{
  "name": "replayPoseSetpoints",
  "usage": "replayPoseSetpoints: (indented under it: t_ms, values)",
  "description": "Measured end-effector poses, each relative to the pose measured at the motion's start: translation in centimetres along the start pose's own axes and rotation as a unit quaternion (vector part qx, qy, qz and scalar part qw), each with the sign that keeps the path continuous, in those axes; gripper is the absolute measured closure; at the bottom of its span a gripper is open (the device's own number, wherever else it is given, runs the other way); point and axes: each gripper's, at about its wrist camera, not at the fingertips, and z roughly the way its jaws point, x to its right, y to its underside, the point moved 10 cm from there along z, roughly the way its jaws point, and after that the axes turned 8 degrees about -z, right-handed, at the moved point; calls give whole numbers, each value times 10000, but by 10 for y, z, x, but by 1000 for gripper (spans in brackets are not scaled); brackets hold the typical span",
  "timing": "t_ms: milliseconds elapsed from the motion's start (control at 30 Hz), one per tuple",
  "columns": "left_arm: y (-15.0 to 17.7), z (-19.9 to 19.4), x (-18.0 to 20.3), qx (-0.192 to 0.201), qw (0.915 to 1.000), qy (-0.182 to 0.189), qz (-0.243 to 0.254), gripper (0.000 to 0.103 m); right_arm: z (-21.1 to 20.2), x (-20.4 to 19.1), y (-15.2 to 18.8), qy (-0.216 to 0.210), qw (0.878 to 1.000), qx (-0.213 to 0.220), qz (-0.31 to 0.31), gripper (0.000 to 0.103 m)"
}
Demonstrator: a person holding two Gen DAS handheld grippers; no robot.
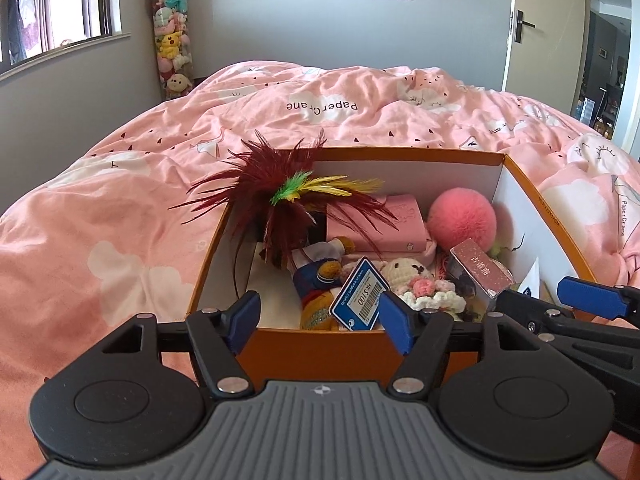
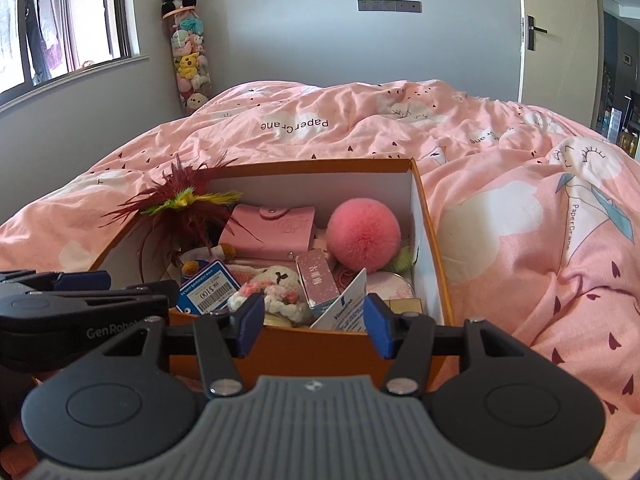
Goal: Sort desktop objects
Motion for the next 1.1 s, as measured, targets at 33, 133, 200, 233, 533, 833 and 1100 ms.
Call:
replayPoseSetpoints:
  t_ms: [33,133,200,233,533,833,1100]
  values:
    - [0,0,0,0,10000,-12,2,23,0,0,0,2,10000,-1,-4,43]
    - [1,2,-1,-2,10000,-25,12,21,3,0,1,6,10000,-17,-16,43]
    - [2,3,-1,-30,10000,-7,8,20,4,0,1,16,10000,-18,-27,42]
    - [2,4,-1,-40,10000,1,3,20,4,0,1,15,10000,-18,-24,42]
    - [2,6,-1,-70,10000,-10,12,18,5,-1,1,21,10000,-14,-28,41]
    - [3,6,-1,-73,10000,-13,9,17,5,0,2,30,10000,-17,-31,41]
    - [3,6,-2,-73,10000,-15,9,17,6,0,2,30,10000,-16,-33,41]
